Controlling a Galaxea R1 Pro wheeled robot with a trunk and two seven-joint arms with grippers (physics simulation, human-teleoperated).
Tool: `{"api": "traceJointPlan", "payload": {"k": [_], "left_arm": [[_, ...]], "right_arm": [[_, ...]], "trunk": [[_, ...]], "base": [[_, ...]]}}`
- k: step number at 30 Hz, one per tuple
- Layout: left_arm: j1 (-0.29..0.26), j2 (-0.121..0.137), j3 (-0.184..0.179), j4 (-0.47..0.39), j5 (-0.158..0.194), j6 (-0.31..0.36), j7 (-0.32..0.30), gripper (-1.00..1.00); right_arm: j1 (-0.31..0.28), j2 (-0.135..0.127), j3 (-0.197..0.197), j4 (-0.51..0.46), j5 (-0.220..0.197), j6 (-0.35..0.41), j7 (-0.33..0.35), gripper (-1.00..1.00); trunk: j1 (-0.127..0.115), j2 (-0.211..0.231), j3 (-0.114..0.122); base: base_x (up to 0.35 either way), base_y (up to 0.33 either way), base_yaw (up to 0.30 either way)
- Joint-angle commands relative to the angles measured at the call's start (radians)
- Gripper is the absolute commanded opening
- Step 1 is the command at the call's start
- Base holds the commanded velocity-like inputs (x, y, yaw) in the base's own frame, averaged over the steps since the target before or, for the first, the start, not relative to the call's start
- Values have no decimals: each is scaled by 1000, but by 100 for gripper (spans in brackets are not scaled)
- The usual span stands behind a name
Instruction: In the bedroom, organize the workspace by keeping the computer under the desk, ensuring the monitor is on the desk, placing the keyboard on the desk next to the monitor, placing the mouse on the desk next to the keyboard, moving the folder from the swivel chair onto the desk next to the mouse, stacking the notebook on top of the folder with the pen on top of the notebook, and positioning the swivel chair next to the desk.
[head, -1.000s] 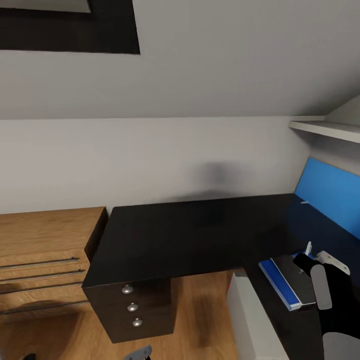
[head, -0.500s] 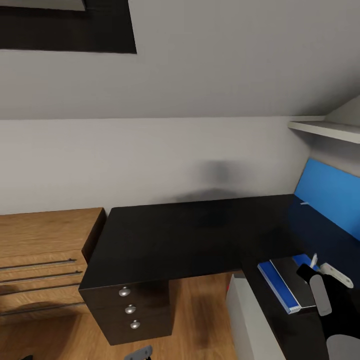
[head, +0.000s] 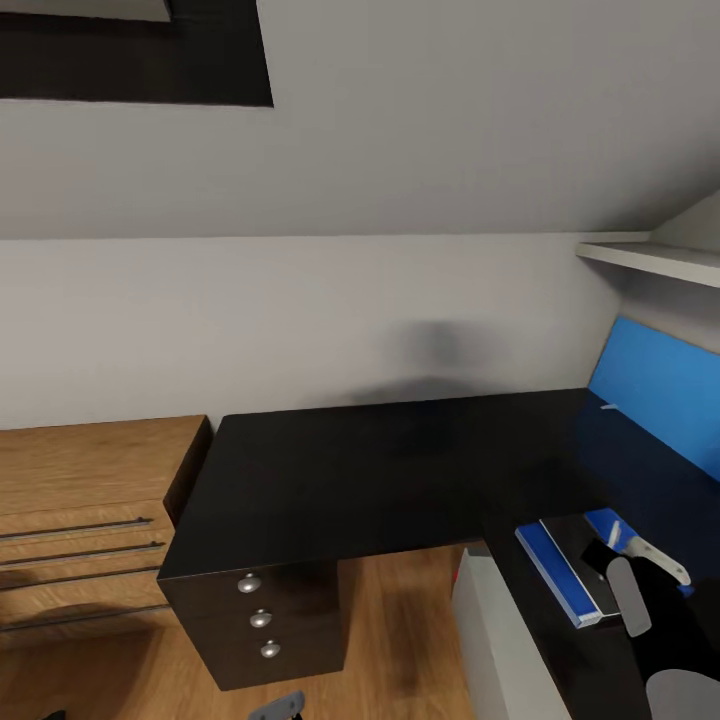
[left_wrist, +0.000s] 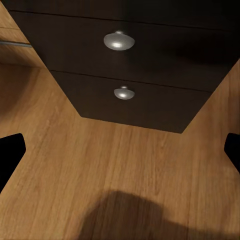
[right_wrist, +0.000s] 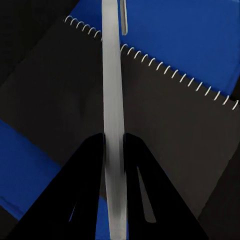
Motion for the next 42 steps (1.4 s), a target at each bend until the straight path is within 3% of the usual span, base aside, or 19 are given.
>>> {"api": "traceJointPlan", "payload": {"k": [1,19,28,42], "left_arm": [[-2,1,-8,0,9,-5,6,100],[-2,1,-10,0,10,-5,6,100],[-2,1,-10,0,10,-5,6,100],[-2,1,-10,0,10,-5,6,100]], "right_arm": [[-1,0,3,1,-11,2,-8,-100],[-2,-1,34,13,-10,-26,-9,-100],[-32,-33,34,153,-9,-89,-10,-100],[-40,-35,35,166,-9,-96,-10,-100]], "trunk": [[0,-1,-1],[0,-1,-1],[0,-1,-1],[0,-1,-1]], "base": [[18,0,0],[109,35,0],[1,0,0],[0,0,0]]}}
